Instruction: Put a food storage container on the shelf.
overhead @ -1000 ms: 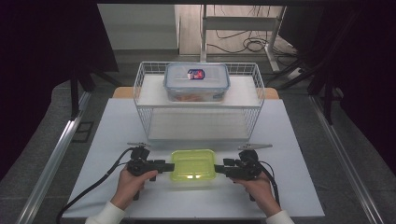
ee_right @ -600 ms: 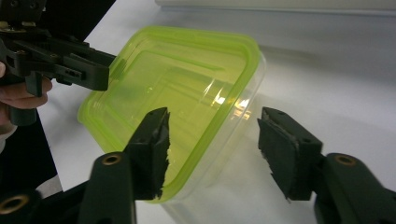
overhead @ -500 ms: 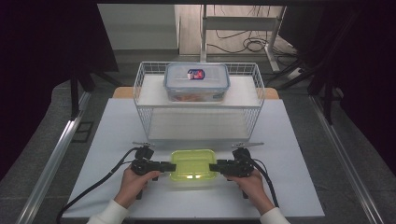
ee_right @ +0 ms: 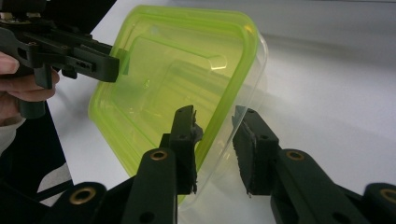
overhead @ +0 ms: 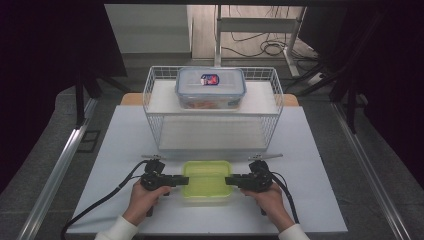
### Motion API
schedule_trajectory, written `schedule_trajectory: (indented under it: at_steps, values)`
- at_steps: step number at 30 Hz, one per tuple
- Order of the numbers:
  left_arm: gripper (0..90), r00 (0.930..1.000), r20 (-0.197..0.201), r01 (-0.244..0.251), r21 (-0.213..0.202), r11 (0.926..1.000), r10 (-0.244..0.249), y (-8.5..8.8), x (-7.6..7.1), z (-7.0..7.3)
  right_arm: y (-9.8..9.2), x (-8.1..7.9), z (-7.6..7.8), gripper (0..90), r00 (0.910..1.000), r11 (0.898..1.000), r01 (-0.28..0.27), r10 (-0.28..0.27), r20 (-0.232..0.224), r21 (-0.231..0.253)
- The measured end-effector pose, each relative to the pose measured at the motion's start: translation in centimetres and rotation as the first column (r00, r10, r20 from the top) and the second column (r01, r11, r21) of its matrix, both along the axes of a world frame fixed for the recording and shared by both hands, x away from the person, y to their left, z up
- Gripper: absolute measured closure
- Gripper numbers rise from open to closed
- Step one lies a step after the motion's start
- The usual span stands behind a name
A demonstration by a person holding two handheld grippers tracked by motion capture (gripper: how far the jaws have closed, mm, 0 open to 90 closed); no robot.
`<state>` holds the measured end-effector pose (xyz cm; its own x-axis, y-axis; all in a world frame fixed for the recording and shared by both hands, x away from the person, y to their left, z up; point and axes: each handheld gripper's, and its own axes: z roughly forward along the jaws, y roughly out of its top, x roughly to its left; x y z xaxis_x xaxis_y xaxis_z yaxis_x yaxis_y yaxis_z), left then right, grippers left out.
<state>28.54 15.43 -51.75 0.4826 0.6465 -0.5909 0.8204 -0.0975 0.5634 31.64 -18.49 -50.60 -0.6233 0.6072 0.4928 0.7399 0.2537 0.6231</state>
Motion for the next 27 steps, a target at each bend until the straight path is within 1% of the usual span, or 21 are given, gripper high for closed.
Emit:
schedule_trajectory:
  at_steps: [2, 5, 7, 8, 11, 13, 16, 20, 27]
  values:
    - [73.2, 0.9998, 0.017, -0.004, 0.006, 1.0000, 0.004, -0.1, -0.5, 0.1, -0.1, -0.3, 0.1, 72.1, 1.0000, 1.000, 0.004, -0.004, -0.001, 0.005]
    - [73.9, 0.9991, 0.039, -0.016, 0.009, 0.9998, 0.016, -0.2, -1.3, 0.1, -0.5, -0.8, 0.0, 75.0, 0.9997, 0.999, 0.020, -0.019, -0.014, 0.048]
    - [74.3, 0.9984, 0.050, -0.028, 0.011, 0.9996, 0.027, -0.4, -1.7, 0.1, -0.6, -0.9, -0.1, 75.9, 0.9994, 0.998, 0.028, -0.027, -0.021, 0.064]
    - [74.5, 0.9980, 0.058, -0.026, 0.018, 0.9995, 0.025, -0.4, -1.8, 0.1, -0.6, -1.0, 0.0, 76.2, 0.9995, 0.998, 0.027, -0.026, -0.017, 0.060]
    - [75.0, 0.9973, 0.069, -0.025, 0.018, 0.9995, 0.024, -0.5, -2.1, 0.2, -0.6, -1.2, 0.1, 77.5, 0.9994, 0.998, 0.033, -0.032, -0.011, 0.060]
    - [76.0, 0.9975, 0.069, -0.016, 0.020, 0.9997, 0.014, -0.6, -2.2, 0.2, -0.7, -1.2, 0.2, 79.6, 0.9992, 0.997, 0.040, -0.040, -0.007, 0.063]
    - [76.9, 0.9973, 0.071, -0.020, 0.021, 0.9996, 0.019, -0.6, -2.2, 0.2, -0.8, -1.3, 0.4, 79.9, 0.9994, 0.997, 0.034, -0.034, 0.009, 0.063]
    - [77.2, 0.9965, 0.082, -0.020, 0.025, 0.9995, 0.017, -0.6, -2.2, 0.2, -0.8, -1.3, 0.4, 80.0, 0.9994, 0.998, 0.031, -0.032, 0.014, 0.061]
    - [77.7, 0.9939, 0.108, -0.020, 0.010, 0.9997, 0.019, -0.4, -2.5, 1.0, -0.9, -1.6, 1.0, 80.0, 0.9990, 0.997, 0.027, -0.030, 0.035, 0.076]
